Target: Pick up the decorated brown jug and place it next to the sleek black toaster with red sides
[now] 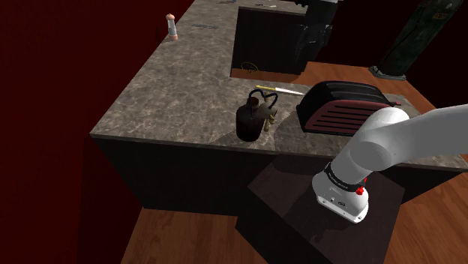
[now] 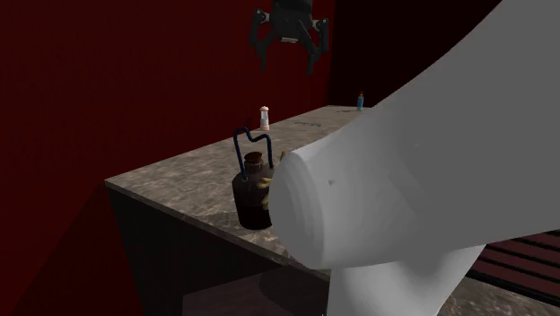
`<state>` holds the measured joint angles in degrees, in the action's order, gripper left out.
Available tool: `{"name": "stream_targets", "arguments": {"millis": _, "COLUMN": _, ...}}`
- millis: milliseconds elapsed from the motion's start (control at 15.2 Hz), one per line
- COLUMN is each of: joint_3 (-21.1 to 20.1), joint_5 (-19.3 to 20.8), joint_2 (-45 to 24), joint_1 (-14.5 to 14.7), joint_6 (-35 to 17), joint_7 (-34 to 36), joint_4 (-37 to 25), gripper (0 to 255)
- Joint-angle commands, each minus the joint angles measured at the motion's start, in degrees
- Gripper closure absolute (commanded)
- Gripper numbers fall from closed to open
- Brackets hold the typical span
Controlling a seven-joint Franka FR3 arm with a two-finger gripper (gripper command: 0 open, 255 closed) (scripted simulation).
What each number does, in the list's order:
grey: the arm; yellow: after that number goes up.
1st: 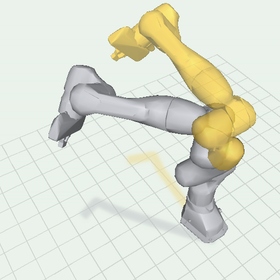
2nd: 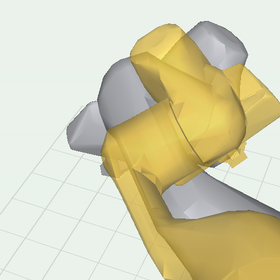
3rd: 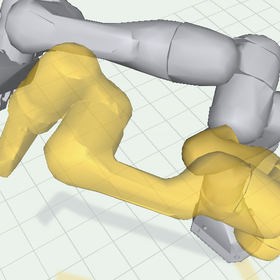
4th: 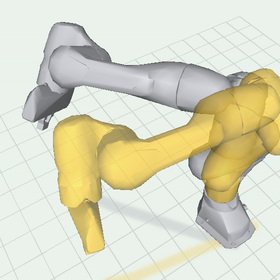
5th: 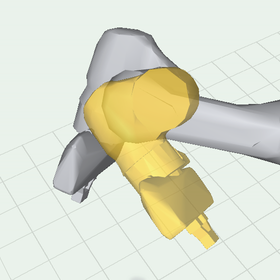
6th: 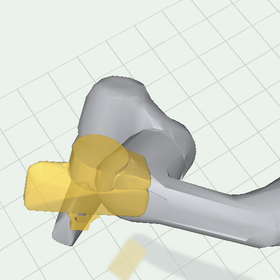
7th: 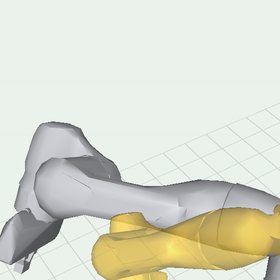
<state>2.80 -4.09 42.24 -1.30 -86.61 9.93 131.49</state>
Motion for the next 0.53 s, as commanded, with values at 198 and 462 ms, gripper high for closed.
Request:
{"name": "stream_targets", "arguments": {"millis": 198, "joint_3": -3.4, "joint_5": -0.5, "joint_2": 5.6, "joint_1": -1.4, "joint_6": -7.8, "joint_7": 5.9, "joint_4": 9.6, "gripper": 0}}
{"name": "stream_targets", "arguments": {"millis": 462, "joint_3": -8.7, "joint_5": -1.7, "joint_2": 11.5, "joint_1": -2.8, "joint_6": -18.3, "joint_7": 14.1, "joint_4": 21.0, "gripper": 0}}
